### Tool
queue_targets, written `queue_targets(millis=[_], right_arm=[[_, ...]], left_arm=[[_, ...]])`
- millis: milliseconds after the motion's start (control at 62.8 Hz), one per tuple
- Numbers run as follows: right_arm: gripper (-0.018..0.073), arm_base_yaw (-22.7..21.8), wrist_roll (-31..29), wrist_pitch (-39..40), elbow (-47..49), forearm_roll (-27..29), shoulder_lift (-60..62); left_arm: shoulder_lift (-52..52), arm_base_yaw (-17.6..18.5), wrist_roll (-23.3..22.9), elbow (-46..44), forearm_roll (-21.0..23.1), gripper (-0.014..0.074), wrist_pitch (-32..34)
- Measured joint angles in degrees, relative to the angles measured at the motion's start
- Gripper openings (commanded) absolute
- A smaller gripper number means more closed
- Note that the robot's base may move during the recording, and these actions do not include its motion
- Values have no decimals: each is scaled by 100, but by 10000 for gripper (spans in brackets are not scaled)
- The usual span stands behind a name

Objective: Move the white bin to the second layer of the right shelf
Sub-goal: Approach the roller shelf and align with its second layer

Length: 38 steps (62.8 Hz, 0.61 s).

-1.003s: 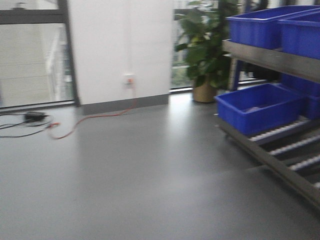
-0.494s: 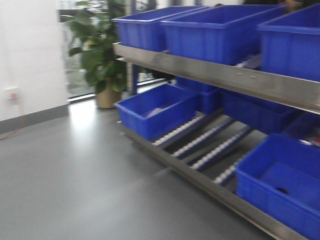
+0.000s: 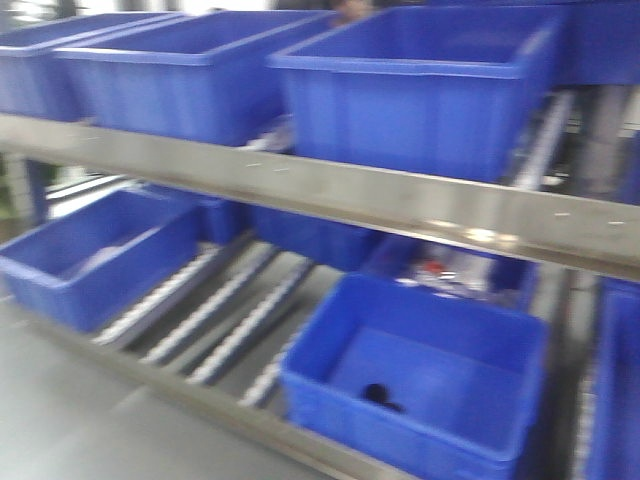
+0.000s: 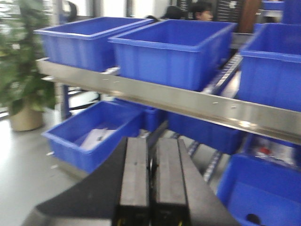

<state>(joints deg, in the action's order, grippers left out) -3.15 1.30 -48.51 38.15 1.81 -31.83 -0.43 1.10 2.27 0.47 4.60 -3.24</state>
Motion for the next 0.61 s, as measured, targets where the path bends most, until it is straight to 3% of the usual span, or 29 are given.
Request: queue_targets(millis=[605], right_arm=[[49,0,0,0,0,0,0]], left_arm=[[0,0,0,0,0,85,0]])
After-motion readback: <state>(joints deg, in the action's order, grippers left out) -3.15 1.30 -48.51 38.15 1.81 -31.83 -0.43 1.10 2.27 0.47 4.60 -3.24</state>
